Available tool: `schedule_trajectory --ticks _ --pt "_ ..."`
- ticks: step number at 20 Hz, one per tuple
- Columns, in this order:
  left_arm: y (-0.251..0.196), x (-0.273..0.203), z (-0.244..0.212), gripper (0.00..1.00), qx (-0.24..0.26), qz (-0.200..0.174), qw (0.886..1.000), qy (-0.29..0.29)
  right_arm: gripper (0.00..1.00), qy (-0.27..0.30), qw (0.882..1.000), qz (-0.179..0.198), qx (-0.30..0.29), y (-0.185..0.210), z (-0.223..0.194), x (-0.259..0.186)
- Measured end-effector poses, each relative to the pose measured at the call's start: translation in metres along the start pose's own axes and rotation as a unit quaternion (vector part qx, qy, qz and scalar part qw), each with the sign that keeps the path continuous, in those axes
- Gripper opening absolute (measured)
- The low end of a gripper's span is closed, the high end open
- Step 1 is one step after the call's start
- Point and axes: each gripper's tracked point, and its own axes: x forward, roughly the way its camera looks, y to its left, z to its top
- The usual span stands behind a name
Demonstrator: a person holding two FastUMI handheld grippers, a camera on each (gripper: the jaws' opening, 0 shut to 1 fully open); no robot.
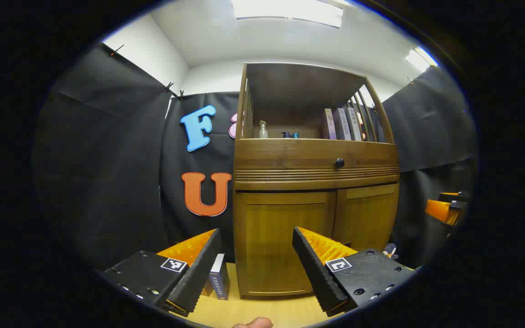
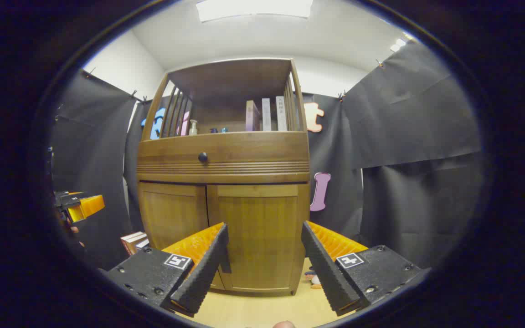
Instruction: Open the right door of the double-door shoe cabinet with the right hand, and open the left door with the left hand.
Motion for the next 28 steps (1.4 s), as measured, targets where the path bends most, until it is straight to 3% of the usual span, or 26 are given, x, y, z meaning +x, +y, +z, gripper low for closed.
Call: schedule_trajectory --ticks 4,5,8,10,12,17,22,27,28 --pt "-0.025 0.002 -0.008 0.95 -0.012 -0.017 1.0 0.008 0.99 -0.011 1.0 0.012 -0.012 0.003 0.002 0.006" --pt "-0.028 0.002 -0.007 1.0 -0.009 -0.016 1.0 0.005 1.0 -0.014 1.0 0.013 -0.015 0.003 0.002 0.007" --pt "-0.035 0.007 -0.004 0.95 -0.002 -0.007 1.0 -0.004 1.0 -0.013 0.999 0.018 -0.024 0.005 -0.003 0.009" --pt "-0.04 0.009 -0.003 1.0 0.0 -0.008 1.0 -0.006 1.0 -0.01 1.0 0.015 -0.024 -0.001 -0.007 0.01" --pt "-0.04 0.013 -0.003 0.94 0.0 -0.006 1.0 -0.006 1.0 -0.007 1.0 0.018 -0.019 -0.003 -0.01 0.012" --pt "-0.039 0.016 -0.005 0.95 -0.002 0.0 1.0 -0.004 0.99 0.0 0.999 0.034 -0.013 0.007 -0.023 0.025" --pt "-0.018 0.016 -0.016 0.95 0.001 0.031 1.0 -0.001 1.0 0.03 0.998 0.051 -0.012 0.019 -0.06 0.047" --pt "-0.005 0.01 -0.024 0.95 0.007 0.029 1.0 -0.001 1.0 0.063 0.995 0.08 -0.005 0.05 -0.106 0.086" --pt "-0.003 0.009 -0.025 1.0 0.008 0.029 1.0 -0.004 1.0 0.082 0.993 0.083 -0.006 0.052 -0.122 0.095"
